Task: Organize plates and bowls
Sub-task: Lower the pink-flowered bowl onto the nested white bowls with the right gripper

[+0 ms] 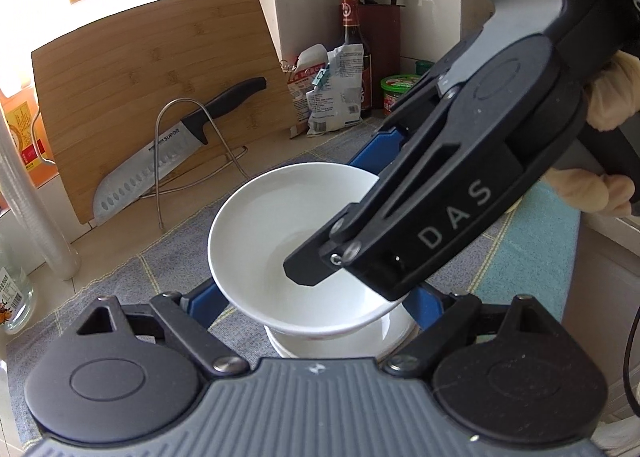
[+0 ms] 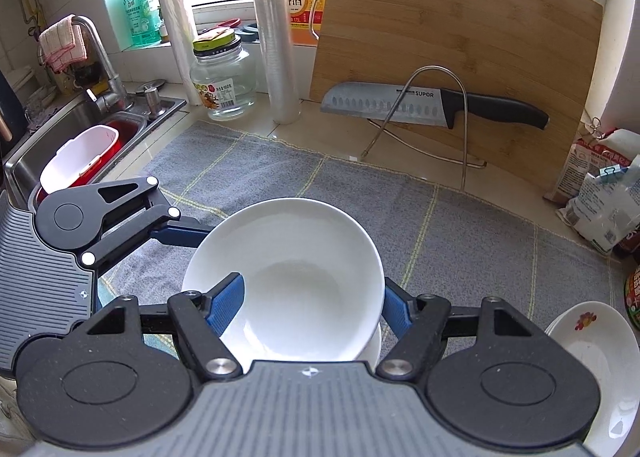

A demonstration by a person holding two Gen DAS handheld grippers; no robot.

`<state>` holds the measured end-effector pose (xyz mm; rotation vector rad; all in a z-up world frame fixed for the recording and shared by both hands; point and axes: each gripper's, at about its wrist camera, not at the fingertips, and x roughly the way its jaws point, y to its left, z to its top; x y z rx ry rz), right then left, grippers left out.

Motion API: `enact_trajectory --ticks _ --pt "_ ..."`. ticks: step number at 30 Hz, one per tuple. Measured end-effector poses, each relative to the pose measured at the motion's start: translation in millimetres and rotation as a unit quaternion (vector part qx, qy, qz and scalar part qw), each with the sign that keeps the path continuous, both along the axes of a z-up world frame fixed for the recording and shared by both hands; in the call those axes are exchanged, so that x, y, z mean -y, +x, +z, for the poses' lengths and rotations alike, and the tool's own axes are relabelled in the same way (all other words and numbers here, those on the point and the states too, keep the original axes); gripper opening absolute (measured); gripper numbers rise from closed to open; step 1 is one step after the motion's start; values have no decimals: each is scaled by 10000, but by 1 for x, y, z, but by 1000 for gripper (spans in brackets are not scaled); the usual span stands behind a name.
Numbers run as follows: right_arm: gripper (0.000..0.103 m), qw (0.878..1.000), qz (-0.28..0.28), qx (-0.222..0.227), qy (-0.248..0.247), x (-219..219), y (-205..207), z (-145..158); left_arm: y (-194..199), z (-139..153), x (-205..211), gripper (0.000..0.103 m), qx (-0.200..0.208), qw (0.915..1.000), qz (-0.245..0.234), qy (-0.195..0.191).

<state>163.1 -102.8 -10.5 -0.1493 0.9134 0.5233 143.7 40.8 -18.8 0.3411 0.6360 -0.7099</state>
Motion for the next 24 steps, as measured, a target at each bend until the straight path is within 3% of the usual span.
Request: enact_trajectory --ticks 24 --pt "77 9993 -128 -341 82 9 3 -26 4 -20 8 92 -537 9985 -48 -64"
